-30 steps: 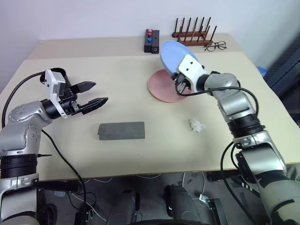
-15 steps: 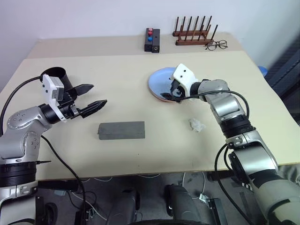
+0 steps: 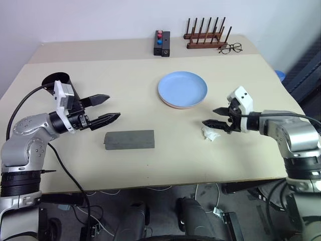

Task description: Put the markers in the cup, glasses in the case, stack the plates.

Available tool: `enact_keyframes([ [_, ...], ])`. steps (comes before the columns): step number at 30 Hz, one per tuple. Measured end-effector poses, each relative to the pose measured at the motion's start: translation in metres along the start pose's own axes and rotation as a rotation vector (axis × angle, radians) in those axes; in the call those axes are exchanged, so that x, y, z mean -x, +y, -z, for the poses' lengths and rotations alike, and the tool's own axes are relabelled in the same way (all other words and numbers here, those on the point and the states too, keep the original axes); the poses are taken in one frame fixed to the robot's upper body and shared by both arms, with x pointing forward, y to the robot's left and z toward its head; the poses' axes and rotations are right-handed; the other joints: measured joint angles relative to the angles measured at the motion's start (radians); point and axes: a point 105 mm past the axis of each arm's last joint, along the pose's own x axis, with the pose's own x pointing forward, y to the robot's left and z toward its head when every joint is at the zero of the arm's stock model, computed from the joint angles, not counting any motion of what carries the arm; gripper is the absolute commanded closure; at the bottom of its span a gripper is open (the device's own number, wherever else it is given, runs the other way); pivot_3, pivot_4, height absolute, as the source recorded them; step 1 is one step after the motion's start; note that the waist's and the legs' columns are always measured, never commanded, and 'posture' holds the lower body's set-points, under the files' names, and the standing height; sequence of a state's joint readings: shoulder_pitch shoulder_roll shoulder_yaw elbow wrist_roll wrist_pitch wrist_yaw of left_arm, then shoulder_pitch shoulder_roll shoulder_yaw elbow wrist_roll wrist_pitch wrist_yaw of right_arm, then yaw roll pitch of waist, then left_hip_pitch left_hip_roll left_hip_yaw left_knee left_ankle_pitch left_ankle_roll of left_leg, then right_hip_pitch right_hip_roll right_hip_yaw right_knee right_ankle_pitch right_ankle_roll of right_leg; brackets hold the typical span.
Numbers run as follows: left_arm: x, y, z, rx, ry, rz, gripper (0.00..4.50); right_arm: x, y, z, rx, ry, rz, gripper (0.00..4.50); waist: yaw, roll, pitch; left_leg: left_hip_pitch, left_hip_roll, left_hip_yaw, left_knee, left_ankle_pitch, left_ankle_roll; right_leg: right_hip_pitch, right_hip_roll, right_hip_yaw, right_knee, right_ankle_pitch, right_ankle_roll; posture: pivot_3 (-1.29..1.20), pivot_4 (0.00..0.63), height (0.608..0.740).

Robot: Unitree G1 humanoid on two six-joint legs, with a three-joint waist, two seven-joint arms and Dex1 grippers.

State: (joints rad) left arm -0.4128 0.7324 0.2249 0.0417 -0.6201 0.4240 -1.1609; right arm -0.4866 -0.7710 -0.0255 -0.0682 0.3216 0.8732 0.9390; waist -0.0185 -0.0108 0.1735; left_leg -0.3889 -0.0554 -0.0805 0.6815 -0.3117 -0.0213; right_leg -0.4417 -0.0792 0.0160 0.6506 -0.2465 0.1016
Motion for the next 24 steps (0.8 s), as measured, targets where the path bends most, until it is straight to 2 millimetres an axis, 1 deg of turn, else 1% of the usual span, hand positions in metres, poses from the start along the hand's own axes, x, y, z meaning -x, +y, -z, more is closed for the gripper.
enact_keyframes([
  [4,-0.004,0.003,-0.001,0.002,0.000,0.021,0.00,-0.004,0.008,0.028,-0.001,0.078,-0.003,0.56,0.003,0.000,0.000,0.000,-0.001,0.000,0.001,0.000,0.000,0.001,0.000,0.000,0.000,0.000,0.000,0.00,0.150,0.740],
  [6,-0.005,0.003,-0.001,-0.010,0.006,0.028,0.00,-0.008,0.007,0.038,0.017,0.111,0.025,0.56,0.004,0.000,0.000,0.000,-0.001,0.001,0.001,0.000,0.000,0.001,0.000,0.000,-0.001,0.000,0.000,0.00,0.150,0.740],
  [9,-0.006,0.004,0.001,-0.004,0.014,0.033,0.00,-0.012,0.005,0.040,0.030,0.103,0.050,0.56,0.002,-0.001,0.000,0.000,-0.001,0.000,0.001,0.000,0.000,0.001,0.000,0.000,0.000,0.000,0.000,0.00,0.150,0.740],
  [10,-0.006,0.004,0.002,-0.003,0.017,0.033,0.00,-0.013,0.005,0.040,0.031,0.096,0.054,1.09,0.001,-0.001,-0.001,0.000,-0.001,0.000,0.001,0.000,0.000,0.001,0.000,0.000,0.000,0.000,0.000,0.00,0.150,0.740],
  [13,-0.006,0.004,0.003,-0.007,0.021,0.034,0.00,-0.015,0.001,0.041,0.020,0.080,0.071,2.32,0.002,-0.001,-0.001,0.001,-0.001,0.000,0.001,0.000,0.000,0.001,0.000,0.000,0.000,0.000,0.000,0.00,0.150,0.740],
  [14,-0.006,0.004,0.003,-0.009,0.022,0.033,0.00,-0.016,-0.001,0.040,0.011,0.071,0.077,2.93,0.001,-0.001,-0.001,0.001,-0.001,0.000,0.001,0.000,0.000,0.001,0.000,0.000,0.000,0.000,0.000,0.00,0.150,0.740],
  [17,-0.006,0.004,0.002,-0.020,0.020,0.030,0.00,-0.020,0.000,0.037,0.013,0.065,0.054,4.47,0.003,-0.001,0.000,0.001,-0.001,0.000,0.001,0.000,0.000,0.001,0.000,0.000,-0.001,0.000,0.000,0.00,0.150,0.740],
  [21,-0.004,0.005,0.005,-0.015,0.026,0.017,0.00,-0.023,-0.001,0.033,0.025,0.055,0.040,4.47,0.003,-0.001,0.000,0.001,-0.001,0.000,0.001,0.000,0.000,0.001,0.000,0.000,-0.001,0.000,0.000,0.00,0.150,0.740],
  [23,-0.003,0.006,0.006,-0.015,0.027,0.005,0.00,-0.023,-0.006,0.020,0.040,0.025,0.054,4.47,0.003,0.000,0.000,0.001,-0.001,0.000,0.001,0.000,0.000,0.001,0.000,0.000,-0.001,0.000,0.000,0.00,0.150,0.740],
  [24,-0.002,0.007,0.006,-0.019,0.025,-0.006,0.00,-0.024,-0.009,0.011,0.042,-0.005,0.064,4.47,0.001,0.000,0.000,0.001,-0.001,0.000,0.001,0.000,0.000,0.001,0.000,0.000,-0.001,0.000,0.000,0.00,0.150,0.740],
])
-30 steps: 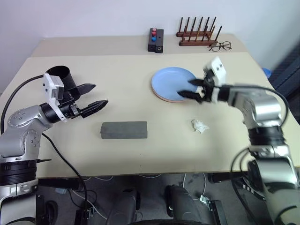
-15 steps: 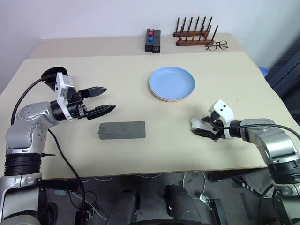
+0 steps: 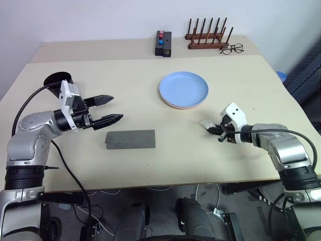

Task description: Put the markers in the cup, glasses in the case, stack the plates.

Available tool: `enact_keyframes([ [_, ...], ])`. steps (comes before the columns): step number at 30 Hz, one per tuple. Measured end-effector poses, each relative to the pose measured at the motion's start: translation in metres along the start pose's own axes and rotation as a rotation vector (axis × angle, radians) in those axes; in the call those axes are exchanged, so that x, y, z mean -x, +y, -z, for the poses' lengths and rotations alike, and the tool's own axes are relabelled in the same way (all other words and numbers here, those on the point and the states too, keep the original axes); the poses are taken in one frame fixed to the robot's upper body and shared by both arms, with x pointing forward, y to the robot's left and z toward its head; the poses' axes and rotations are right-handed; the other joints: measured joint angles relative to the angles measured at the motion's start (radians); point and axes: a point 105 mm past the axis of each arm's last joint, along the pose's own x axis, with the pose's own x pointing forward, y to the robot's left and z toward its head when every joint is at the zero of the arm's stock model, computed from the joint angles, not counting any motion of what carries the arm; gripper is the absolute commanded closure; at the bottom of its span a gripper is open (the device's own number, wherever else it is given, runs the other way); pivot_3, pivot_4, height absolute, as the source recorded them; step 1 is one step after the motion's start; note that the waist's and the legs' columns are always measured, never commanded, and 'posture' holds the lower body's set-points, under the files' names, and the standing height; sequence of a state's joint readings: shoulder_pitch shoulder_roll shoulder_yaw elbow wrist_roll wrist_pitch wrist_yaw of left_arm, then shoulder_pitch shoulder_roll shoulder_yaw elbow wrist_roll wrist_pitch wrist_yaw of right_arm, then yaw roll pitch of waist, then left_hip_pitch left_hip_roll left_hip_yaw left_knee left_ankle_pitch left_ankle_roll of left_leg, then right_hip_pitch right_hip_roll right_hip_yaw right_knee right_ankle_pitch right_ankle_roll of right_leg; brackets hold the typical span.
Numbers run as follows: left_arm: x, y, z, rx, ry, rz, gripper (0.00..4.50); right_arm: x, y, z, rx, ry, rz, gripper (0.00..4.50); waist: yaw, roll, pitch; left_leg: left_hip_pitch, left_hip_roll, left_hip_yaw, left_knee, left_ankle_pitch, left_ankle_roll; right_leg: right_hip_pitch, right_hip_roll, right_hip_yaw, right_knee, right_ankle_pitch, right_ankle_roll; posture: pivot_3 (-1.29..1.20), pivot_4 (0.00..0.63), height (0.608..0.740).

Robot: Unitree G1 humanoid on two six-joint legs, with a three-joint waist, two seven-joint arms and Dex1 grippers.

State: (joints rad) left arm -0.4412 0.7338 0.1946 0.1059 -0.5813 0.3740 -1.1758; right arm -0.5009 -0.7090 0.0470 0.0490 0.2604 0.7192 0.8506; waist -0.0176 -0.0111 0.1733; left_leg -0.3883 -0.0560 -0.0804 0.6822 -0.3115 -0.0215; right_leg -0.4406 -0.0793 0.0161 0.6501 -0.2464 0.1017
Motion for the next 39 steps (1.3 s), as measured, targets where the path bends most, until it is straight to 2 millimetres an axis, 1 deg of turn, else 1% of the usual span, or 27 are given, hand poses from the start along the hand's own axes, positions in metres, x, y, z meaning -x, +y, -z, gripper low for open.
enact_keyframes([
  [3,0.001,0.003,-0.001,-0.017,-0.011,-0.029,0.00,-0.007,-0.003,-0.053,0.023,-0.164,0.005,4.47,-0.004,0.000,0.000,0.000,0.000,0.000,-0.001,0.001,-0.002,-0.001,0.000,0.000,0.000,0.000,0.000,0.00,0.150,0.740],
  [5,0.002,0.003,-0.002,-0.018,-0.017,-0.039,0.00,-0.010,-0.002,-0.084,0.067,-0.251,0.001,4.47,-0.001,0.000,0.000,0.000,0.000,0.000,-0.001,0.003,-0.005,-0.001,0.000,0.000,0.000,0.000,0.000,0.00,0.150,0.740],
  [7,0.003,0.003,-0.002,-0.014,-0.017,-0.050,0.00,-0.018,-0.008,-0.108,0.105,-0.308,0.019,4.47,-0.001,0.000,0.000,0.000,0.000,0.000,-0.001,0.003,-0.005,-0.001,0.000,0.000,0.000,0.000,0.000,0.00,0.150,0.740],
  [8,0.004,0.003,-0.002,-0.016,-0.016,-0.055,0.00,-0.023,-0.013,-0.114,0.117,-0.317,0.036,4.47,0.002,0.000,0.000,0.000,-0.001,0.000,-0.001,0.003,-0.005,-0.001,0.000,0.000,-0.001,0.000,0.000,0.00,0.150,0.740],
  [9,0.004,0.002,-0.001,-0.017,-0.014,-0.057,0.00,-0.027,-0.017,-0.118,0.131,-0.317,0.057,4.47,0.003,0.000,0.000,0.000,-0.001,0.000,-0.001,0.003,-0.005,0.000,0.000,0.000,-0.001,0.000,0.000,0.00,0.150,0.740],
  [10,0.006,0.001,0.001,-0.013,-0.009,-0.063,0.00,-0.037,-0.022,-0.120,0.146,-0.312,0.082,4.47,0.001,0.000,0.000,0.000,-0.001,0.001,-0.001,0.003,-0.005,0.000,0.000,0.000,-0.001,0.000,0.000,0.00,0.150,0.740],
  [12,0.006,0.000,0.005,-0.007,-0.002,-0.074,0.00,-0.053,-0.027,-0.116,0.159,-0.287,0.112,4.47,0.000,0.000,0.000,-0.001,-0.001,0.000,-0.001,0.003,-0.006,-0.001,0.000,0.000,-0.001,0.000,0.000,0.00,0.150,0.740],
  [15,0.008,-0.004,0.005,-0.017,-0.002,-0.093,0.00,-0.072,-0.025,-0.095,0.124,-0.240,0.084,3.58,0.000,0.000,0.000,-0.002,-0.001,0.000,-0.001,0.003,-0.006,-0.002,-0.001,0.000,-0.001,0.000,0.000,0.00,0.150,0.740],
  [17,0.013,-0.005,0.003,-0.018,-0.015,-0.115,0.00,-0.082,-0.019,-0.080,0.118,-0.203,0.049,2.58,-0.004,0.000,0.000,-0.002,-0.001,0.000,-0.001,0.003,-0.006,-0.002,-0.002,0.001,-0.001,0.000,0.000,0.00,0.150,0.740],
  [19,0.015,-0.009,0.004,-0.014,-0.011,-0.127,0.00,-0.084,-0.018,-0.070,0.124,-0.179,0.037,1.57,-0.004,0.001,0.000,-0.002,-0.001,0.000,-0.001,0.003,-0.006,-0.002,-0.001,0.001,-0.001,0.000,0.000,0.00,0.150,0.740],
  [20,0.017,-0.010,0.005,-0.008,-0.012,-0.130,0.00,-0.083,-0.019,-0.070,0.125,-0.179,0.035,1.03,-0.004,0.001,0.001,-0.002,-0.001,0.000,-0.001,0.003,-0.006,-0.002,-0.002,0.001,-0.001,0.000,0.000,0.00,0.150,0.740],
  [21,0.019,-0.012,0.006,-0.005,-0.016,-0.137,0.00,-0.080,-0.021,-0.073,0.108,-0.198,0.035,0.60,-0.004,0.001,0.001,-0.002,-0.001,0.000,-0.001,0.003,-0.006,-0.002,-0.001,0.001,-0.001,0.000,0.000,0.00,0.150,0.740],
  [22,0.021,-0.012,0.006,-0.005,-0.015,-0.146,0.00,-0.076,-0.024,-0.079,0.085,-0.224,0.038,0.07,-0.004,0.002,0.001,-0.002,0.000,0.000,-0.001,0.003,-0.006,-0.002,-0.001,0.001,-0.001,0.000,0.000,0.00,0.150,0.740],
  [26,0.019,-0.019,0.006,-0.001,-0.038,-0.160,0.00,-0.041,-0.049,-0.115,0.040,-0.353,0.080,0.02,0.000,0.003,0.002,-0.002,0.000,0.000,-0.001,0.003,-0.006,-0.002,-0.001,0.001,-0.001,0.000,0.000,0.00,0.150,0.740],
  [27,0.018,-0.021,0.005,0.002,-0.045,-0.160,0.00,-0.032,-0.052,-0.126,0.040,-0.400,0.076,0.02,0.000,0.003,0.002,-0.002,0.000,0.000,-0.001,0.003,-0.006,-0.002,-0.001,0.001,-0.001,0.000,0.000,0.00,0.150,0.740],
  [29,0.015,-0.025,0.003,0.005,-0.068,-0.153,0.00,-0.013,-0.050,-0.149,0.037,-0.513,0.034,0.02,0.000,0.003,0.002,-0.002,0.000,0.000,-0.001,0.003,-0.006,-0.002,-0.001,0.001,-0.001,0.000,0.000,0.00,0.150,0.740],
  [30,0.013,-0.026,0.002,0.007,-0.078,-0.151,0.00,-0.004,-0.049,-0.155,0.044,-0.542,0.017,0.02,0.000,0.003,0.002,-0.002,0.000,0.000,-0.001,0.003,-0.006,-0.002,-0.001,0.001,-0.001,0.000,0.000,0.00,0.150,0.740],
  [31,0.011,-0.028,0.002,0.006,-0.082,-0.146,0.00,0.006,-0.049,-0.156,0.062,-0.557,0.007,0.02,0.002,0.002,0.001,-0.002,0.000,0.000,-0.001,0.003,-0.005,-0.002,-0.001,0.000,-0.001,0.000,0.000,0.00,0.150,0.740],
  [32,0.010,-0.030,0.002,0.005,-0.083,-0.141,0.00,0.015,-0.047,-0.150,0.089,-0.557,-0.009,0.02,0.007,0.002,0.001,-0.002,0.000,-0.001,-0.001,0.002,-0.004,-0.001,-0.001,0.000,-0.002,0.000,0.000,0.00,0.150,0.740],
  [33,0.009,-0.031,0.003,0.007,-0.084,-0.136,0.00,0.026,-0.043,-0.134,0.117,-0.539,-0.036,0.02,0.012,0.001,0.001,-0.002,0.000,-0.003,-0.001,0.001,-0.002,0.001,-0.001,-0.001,-0.003,0.000,0.000,0.00,0.150,0.740],
  [34,0.008,-0.032,0.005,0.013,-0.082,-0.127,0.00,0.037,-0.032,-0.109,0.147,-0.491,-0.081,0.02,0.024,0.001,0.000,-0.002,0.000,-0.004,-0.002,0.000,0.000,0.002,-0.001,-0.002,-0.005,0.000,0.000,0.00,0.150,0.740],
  [36,0.011,-0.028,0.008,0.020,-0.080,-0.137,0.00,0.045,-0.004,-0.049,0.129,-0.353,-0.203,0.02,0.033,0.002,0.001,-0.003,-0.001,-0.003,-0.001,-0.001,0.001,0.002,-0.002,-0.002,-0.005,0.000,0.000,0.00,0.150,0.740],
  [37,0.011,-0.027,0.010,0.030,-0.079,-0.137,0.00,0.048,0.010,-0.025,0.102,-0.293,-0.247,0.02,0.031,0.004,0.002,-0.003,-0.002,-0.001,-0.001,-0.001,0.002,0.002,-0.002,-0.001,-0.005,0.000,0.000,0.00,0.150,0.740],
  [38,0.011,-0.026,0.012,0.040,-0.078,-0.135,0.00,0.051,0.020,-0.011,0.084,-0.261,-0.272,0.02,0.029,0.007,0.003,-0.002,-0.002,0.001,0.001,-0.002,0.003,0.001,-0.002,0.000,-0.004,0.001,0.001,0.00,0.150,0.740],
  [39,0.008,-0.027,0.014,0.050,-0.084,-0.121,0.00,0.058,0.026,-0.004,0.076,-0.252,-0.277,0.02,0.025,0.010,0.005,-0.001,-0.002,0.003,0.001,-0.002,0.004,0.001,-0.002,0.003,-0.004,0.002,0.004,0.00,0.150,0.740],
])
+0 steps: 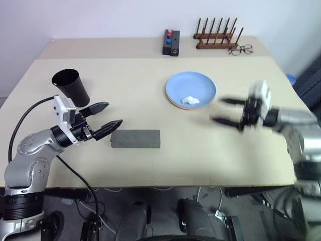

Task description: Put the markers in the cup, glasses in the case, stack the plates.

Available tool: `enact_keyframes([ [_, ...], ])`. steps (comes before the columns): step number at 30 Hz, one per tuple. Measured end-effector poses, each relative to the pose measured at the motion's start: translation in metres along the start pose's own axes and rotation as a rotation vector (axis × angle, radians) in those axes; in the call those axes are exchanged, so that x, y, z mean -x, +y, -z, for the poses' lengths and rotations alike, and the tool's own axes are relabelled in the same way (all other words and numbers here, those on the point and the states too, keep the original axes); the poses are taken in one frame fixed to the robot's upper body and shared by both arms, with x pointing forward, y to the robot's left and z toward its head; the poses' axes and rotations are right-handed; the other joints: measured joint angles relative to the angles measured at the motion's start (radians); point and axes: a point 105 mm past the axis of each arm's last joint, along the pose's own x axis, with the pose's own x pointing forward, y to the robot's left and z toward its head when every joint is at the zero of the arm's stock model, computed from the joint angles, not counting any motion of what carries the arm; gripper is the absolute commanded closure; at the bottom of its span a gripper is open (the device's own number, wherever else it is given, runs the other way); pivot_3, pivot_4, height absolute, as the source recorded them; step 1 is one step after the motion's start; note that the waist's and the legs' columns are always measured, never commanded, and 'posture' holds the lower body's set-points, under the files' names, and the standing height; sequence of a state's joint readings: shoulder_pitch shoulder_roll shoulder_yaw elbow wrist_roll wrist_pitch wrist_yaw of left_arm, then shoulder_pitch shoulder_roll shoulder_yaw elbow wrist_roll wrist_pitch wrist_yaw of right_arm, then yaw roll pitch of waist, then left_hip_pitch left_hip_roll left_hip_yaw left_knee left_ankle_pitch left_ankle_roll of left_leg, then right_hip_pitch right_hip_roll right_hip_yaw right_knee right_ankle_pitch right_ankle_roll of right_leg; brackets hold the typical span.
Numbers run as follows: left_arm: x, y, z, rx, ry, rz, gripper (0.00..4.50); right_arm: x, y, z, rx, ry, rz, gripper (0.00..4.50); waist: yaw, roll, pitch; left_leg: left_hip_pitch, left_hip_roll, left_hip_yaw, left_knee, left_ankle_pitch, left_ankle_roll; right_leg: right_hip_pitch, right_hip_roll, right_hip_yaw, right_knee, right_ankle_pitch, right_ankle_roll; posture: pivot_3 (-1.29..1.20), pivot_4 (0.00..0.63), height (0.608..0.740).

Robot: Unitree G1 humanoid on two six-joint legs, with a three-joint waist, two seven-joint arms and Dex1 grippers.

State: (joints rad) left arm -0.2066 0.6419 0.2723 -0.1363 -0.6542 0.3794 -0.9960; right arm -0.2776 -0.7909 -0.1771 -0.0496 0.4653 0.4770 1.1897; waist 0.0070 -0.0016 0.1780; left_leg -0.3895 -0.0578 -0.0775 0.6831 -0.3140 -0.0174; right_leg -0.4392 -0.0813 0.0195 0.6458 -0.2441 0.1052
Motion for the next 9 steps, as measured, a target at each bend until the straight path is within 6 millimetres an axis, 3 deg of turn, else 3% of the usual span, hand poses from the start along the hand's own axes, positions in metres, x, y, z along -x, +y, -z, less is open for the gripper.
enact_keyframes([
  [4,-0.019,-0.014,0.023,0.054,0.016,0.101,0.00,0.031,0.025,-0.024,0.101,-0.004,0.021,0.02,-0.015,0.001,0.001,0.016,0.002,0.000,-0.002,0.000,0.000,0.015,0.002,0.001,-0.002,0.001,0.000,0.00,0.150,0.740],
  [7,-0.031,-0.022,0.030,0.054,0.023,0.156,0.00,0.037,0.051,-0.013,0.108,0.047,-0.027,0.02,-0.018,-0.003,0.000,0.017,0.003,-0.002,-0.002,0.000,0.001,0.019,0.005,-0.002,-0.004,0.001,0.000,0.00,0.150,0.740],
  [9,-0.035,-0.021,0.030,0.033,0.023,0.173,0.00,0.038,0.053,-0.008,0.099,0.057,-0.029,0.02,-0.022,-0.003,0.000,0.017,0.002,0.001,-0.002,0.000,0.001,0.018,0.004,0.000,-0.004,0.001,0.001,0.00,0.150,0.740],
])
